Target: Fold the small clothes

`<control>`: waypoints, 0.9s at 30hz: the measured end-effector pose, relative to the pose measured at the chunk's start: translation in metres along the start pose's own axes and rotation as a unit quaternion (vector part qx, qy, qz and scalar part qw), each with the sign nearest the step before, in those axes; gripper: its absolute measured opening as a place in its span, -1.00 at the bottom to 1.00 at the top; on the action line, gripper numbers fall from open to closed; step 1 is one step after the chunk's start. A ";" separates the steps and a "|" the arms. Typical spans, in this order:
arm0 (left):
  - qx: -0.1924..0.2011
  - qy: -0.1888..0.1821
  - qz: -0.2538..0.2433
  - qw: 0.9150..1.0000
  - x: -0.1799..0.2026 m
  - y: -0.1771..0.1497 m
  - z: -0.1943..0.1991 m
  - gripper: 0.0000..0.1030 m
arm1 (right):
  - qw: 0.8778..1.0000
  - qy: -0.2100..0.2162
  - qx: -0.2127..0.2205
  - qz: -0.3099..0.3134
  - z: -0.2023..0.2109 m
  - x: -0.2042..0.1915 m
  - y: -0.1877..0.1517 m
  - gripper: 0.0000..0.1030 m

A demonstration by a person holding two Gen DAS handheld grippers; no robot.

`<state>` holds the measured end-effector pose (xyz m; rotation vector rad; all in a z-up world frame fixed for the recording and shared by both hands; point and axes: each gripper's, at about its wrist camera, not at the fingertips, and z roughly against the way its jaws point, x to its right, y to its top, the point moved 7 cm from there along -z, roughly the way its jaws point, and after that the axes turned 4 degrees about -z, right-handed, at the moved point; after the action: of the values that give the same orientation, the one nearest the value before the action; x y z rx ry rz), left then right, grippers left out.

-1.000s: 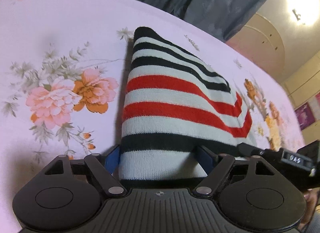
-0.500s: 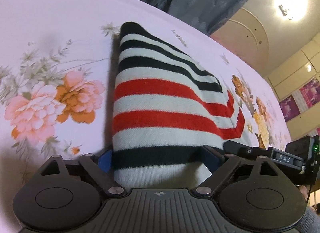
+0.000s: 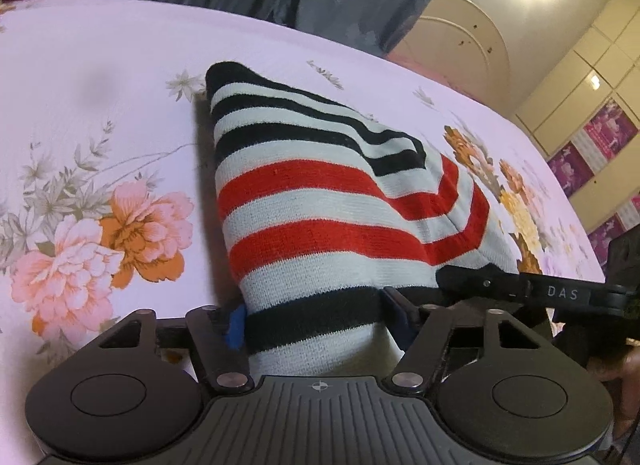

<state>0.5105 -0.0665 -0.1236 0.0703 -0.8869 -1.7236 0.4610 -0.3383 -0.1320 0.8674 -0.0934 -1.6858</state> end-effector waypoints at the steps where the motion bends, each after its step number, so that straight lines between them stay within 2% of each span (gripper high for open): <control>1: 0.002 0.000 -0.005 1.000 0.001 0.000 0.001 0.23 | 1.000 -0.011 0.003 0.005 0.000 -0.003 0.000 -0.32; 6: 0.008 -0.006 -0.020 1.000 0.000 0.001 0.009 0.10 | 0.997 -0.054 0.018 0.051 0.003 -0.025 0.000 -0.35; 12: 0.022 -0.011 -0.040 0.999 0.006 0.008 0.025 0.05 | 0.995 -0.063 0.039 0.060 0.015 -0.044 0.004 -0.37; 16: 0.047 -0.016 -0.045 0.998 0.007 0.017 0.049 0.04 | 0.991 -0.074 0.058 0.100 0.026 -0.076 0.004 -0.38; 20: 0.074 0.001 -0.042 0.996 0.006 0.021 0.065 0.04 | 0.987 -0.058 0.080 0.126 0.024 -0.116 0.006 -0.38; 24: 0.089 0.033 -0.036 0.995 -0.001 0.017 0.051 0.04 | 0.986 -0.023 0.086 0.138 0.002 -0.166 -0.003 -0.38; 25: 0.090 0.042 -0.034 0.994 -0.006 0.014 0.047 0.04 | 0.987 -0.011 0.084 0.138 -0.007 -0.179 -0.007 -0.38; 27: 0.090 0.057 -0.032 0.994 -0.033 0.009 0.064 0.04 | 0.987 0.005 0.078 0.138 -0.024 -0.202 -0.016 -0.38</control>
<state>0.4997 -0.0060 -0.0856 0.3164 -0.9612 -1.6780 0.4712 -0.1489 -0.0583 0.9335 -0.3282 -1.4275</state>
